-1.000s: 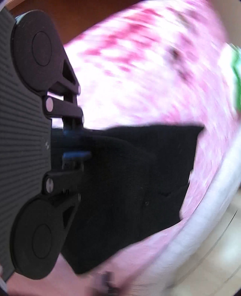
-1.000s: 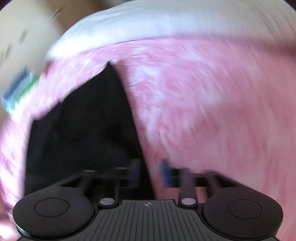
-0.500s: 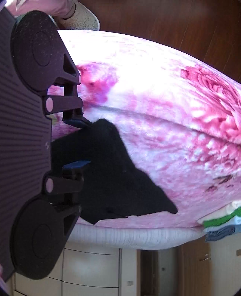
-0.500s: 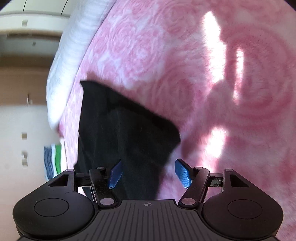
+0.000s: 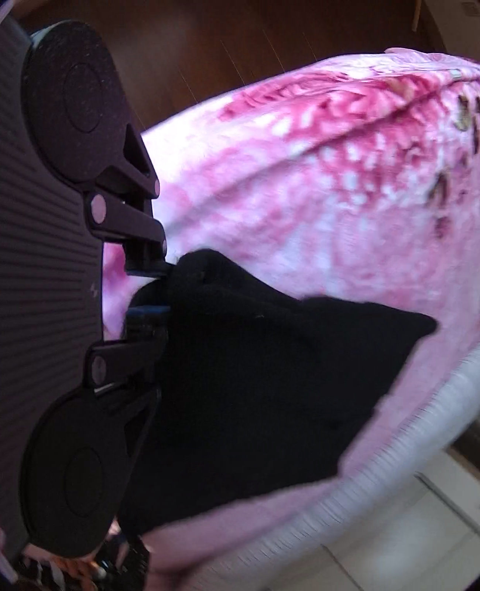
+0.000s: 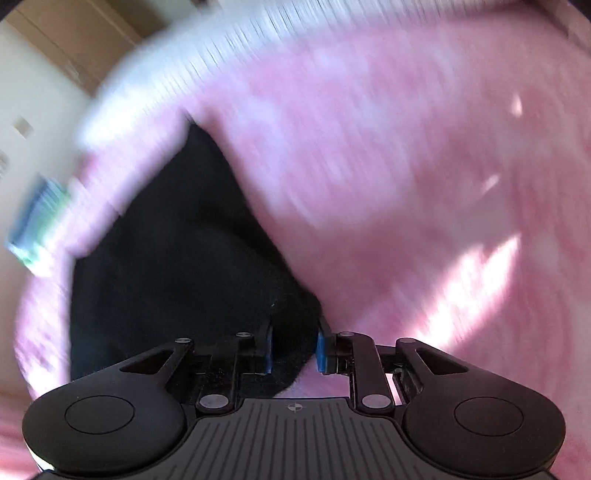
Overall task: Fold clothes
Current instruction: 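Grasp the folded edge of the skirt with both grippers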
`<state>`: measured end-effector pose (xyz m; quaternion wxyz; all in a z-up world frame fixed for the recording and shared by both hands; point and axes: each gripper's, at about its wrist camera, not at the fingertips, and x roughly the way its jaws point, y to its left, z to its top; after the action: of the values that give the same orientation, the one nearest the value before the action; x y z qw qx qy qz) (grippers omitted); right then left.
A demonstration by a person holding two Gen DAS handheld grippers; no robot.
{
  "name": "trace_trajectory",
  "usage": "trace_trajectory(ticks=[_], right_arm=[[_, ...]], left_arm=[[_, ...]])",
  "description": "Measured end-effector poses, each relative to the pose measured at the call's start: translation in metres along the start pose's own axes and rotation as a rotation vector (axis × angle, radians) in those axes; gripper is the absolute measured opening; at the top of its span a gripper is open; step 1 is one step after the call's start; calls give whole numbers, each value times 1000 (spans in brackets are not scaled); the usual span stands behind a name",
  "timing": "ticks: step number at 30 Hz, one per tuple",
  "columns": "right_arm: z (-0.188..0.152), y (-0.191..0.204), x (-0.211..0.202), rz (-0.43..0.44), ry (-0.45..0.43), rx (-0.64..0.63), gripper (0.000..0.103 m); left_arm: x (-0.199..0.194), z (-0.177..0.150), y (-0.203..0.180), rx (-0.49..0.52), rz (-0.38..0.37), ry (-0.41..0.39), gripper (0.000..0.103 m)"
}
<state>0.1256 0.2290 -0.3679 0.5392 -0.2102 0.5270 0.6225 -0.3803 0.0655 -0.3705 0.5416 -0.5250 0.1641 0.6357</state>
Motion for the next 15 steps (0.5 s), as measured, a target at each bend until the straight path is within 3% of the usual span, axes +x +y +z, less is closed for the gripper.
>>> trace_trajectory(ticks=[4,7,8,10,13,15], right_arm=[[2,-2,-10,-25,11,4,31],[8,-4,-38,-70,-71,22,31],[10,-4,-46,-81,-104,25,31],[15,-3,-60,-97,-166,32,31],[10,11,-54,0,-127,-24,31],[3,24,-41,48,-69,-94,31]], left_arm=[[-16,3,0,-24,3,8,20],[-35,5,-2,7,22,5,20],[-43,6,-6,30,47,-15,13],[-58,8,-16,90,99,-62,12],[-70,13,-29,143,72,-125,12],[-60,16,-39,179,10,-100,12]])
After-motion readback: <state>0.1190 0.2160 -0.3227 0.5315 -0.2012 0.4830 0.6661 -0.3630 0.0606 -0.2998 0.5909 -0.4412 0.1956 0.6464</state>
